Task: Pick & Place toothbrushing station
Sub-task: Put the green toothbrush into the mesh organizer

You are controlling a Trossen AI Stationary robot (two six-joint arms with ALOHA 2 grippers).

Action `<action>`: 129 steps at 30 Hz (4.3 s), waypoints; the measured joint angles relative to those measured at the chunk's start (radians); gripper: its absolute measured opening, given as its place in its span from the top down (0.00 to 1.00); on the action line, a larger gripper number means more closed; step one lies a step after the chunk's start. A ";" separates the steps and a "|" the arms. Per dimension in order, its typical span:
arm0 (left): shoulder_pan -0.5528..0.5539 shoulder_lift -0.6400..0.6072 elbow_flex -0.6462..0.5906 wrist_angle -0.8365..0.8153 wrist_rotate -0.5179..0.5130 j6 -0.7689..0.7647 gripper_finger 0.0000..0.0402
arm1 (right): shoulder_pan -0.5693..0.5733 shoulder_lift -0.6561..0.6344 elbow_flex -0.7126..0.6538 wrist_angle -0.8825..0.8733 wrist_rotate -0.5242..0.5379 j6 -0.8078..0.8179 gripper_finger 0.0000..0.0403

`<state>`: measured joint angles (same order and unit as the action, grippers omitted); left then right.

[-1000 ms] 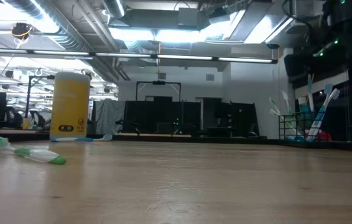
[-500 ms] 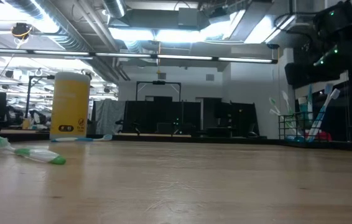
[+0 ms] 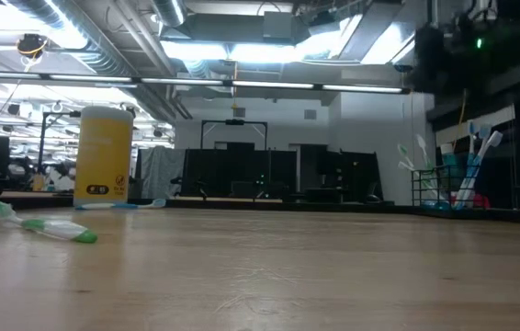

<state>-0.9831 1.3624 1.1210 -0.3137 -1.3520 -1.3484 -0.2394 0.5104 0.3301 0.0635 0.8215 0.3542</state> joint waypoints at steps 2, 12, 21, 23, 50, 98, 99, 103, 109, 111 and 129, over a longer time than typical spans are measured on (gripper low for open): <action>0.008 -0.001 0.000 -0.030 0.030 0.013 0.76 | 0.094 0.030 0.005 0.052 -0.211 0.090 0.69; 0.105 0.049 0.000 -0.736 0.754 -0.771 0.78 | 0.590 0.232 0.005 0.392 -0.293 0.395 0.77; 0.298 0.140 0.001 -0.662 0.966 -0.848 0.78 | 0.733 0.393 0.192 0.366 -0.161 0.312 0.79; 0.326 0.157 0.000 -0.664 0.986 -0.846 0.78 | 0.748 0.414 0.243 0.342 -0.157 0.274 0.79; 0.520 0.385 0.000 -0.567 1.265 -0.837 0.70 | 0.920 0.443 0.375 0.273 -0.051 0.125 0.79; 0.557 0.605 0.163 -0.594 1.280 -0.836 0.70 | 1.040 0.441 0.375 0.273 -0.085 0.103 0.79; 0.563 0.609 0.163 -0.589 1.275 -0.835 0.70 | 1.043 0.440 0.375 0.273 -0.085 0.103 0.79; 0.590 0.625 0.165 -0.582 1.266 -0.829 0.70 | 1.053 0.437 0.375 0.273 -0.080 0.108 0.79; 0.659 0.630 0.166 -0.645 1.126 -0.819 0.70 | 1.055 0.434 0.375 0.272 -0.077 0.106 0.79; 0.704 0.632 0.162 -0.660 1.027 -0.800 0.70 | 1.055 0.434 0.375 0.272 -0.077 0.103 0.79; 0.997 0.349 0.159 -0.610 1.059 0.366 0.70 | 1.061 0.434 0.375 0.282 -0.066 0.113 0.79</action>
<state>0.0139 1.7112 1.2804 -0.9234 -0.2925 -0.9819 0.8219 0.9440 0.7052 0.3454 0.7558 0.4671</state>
